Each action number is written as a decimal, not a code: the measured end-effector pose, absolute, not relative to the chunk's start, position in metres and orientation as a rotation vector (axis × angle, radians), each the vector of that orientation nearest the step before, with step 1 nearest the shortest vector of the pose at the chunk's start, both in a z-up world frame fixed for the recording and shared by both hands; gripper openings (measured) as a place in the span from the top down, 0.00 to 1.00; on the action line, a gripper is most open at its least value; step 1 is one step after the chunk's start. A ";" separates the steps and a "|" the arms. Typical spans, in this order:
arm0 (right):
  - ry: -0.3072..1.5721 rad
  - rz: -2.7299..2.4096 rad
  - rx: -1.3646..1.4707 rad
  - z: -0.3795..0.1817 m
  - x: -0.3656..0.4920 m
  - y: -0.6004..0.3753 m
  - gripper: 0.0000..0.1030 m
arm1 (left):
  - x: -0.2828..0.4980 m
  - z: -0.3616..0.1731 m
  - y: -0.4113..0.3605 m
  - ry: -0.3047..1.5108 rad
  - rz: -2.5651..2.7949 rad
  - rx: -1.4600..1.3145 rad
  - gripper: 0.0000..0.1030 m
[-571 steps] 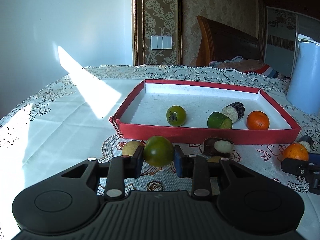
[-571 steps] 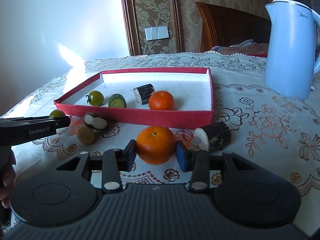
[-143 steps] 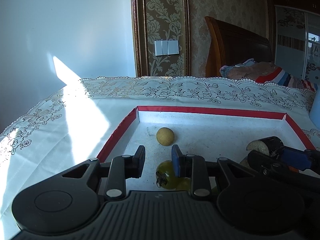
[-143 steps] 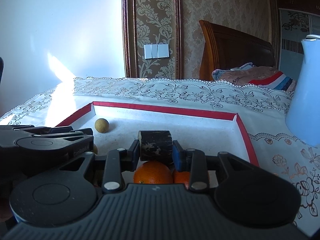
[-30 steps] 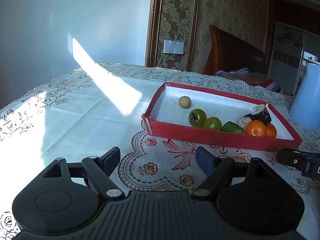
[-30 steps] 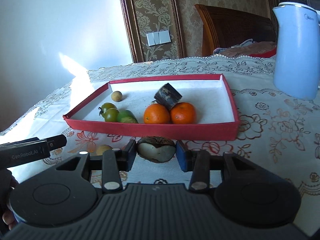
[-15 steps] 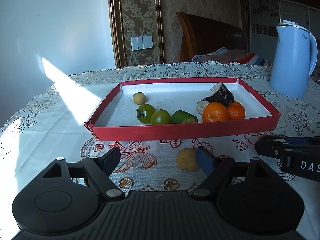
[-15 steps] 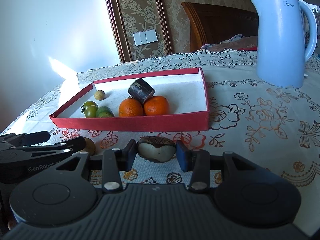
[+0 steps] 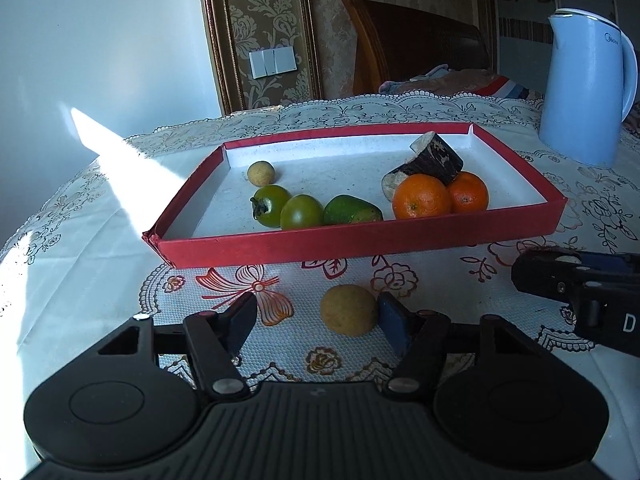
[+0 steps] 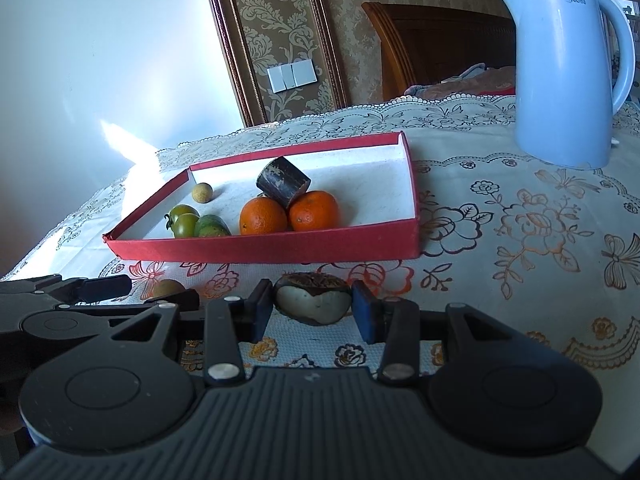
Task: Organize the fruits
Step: 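Close left tool on another yellow round fruit while right tool holds the eggplant slice, then carry the yellow fruit in left tool and eggplant slice in right tool over the tray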
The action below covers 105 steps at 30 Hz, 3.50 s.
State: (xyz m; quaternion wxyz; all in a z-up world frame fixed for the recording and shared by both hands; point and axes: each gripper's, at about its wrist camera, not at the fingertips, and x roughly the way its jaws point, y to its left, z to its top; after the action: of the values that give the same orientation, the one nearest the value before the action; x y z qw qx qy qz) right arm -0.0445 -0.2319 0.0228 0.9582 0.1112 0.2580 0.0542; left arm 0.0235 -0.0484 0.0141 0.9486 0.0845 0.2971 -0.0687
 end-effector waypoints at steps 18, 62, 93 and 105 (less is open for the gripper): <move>0.515 0.076 0.146 0.026 -0.047 -0.220 0.61 | 0.013 0.019 -0.050 0.536 -0.064 0.196 0.71; 0.481 0.094 0.095 0.040 -0.029 -0.168 0.61 | 0.008 0.035 -0.020 0.484 -0.010 0.044 0.71; 0.375 0.133 0.043 0.080 0.016 -0.168 0.61 | 0.063 0.067 -0.013 0.433 0.057 0.048 0.71; 0.396 0.145 0.013 0.071 0.048 -0.162 0.61 | 0.102 0.058 -0.009 0.486 0.032 -0.011 0.71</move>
State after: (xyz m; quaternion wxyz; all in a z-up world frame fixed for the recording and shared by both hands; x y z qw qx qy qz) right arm 0.0480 -0.1616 0.0714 0.9779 0.0063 0.1964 0.0718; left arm 0.1020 -0.0088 0.0576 0.9704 -0.0055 0.2408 0.0159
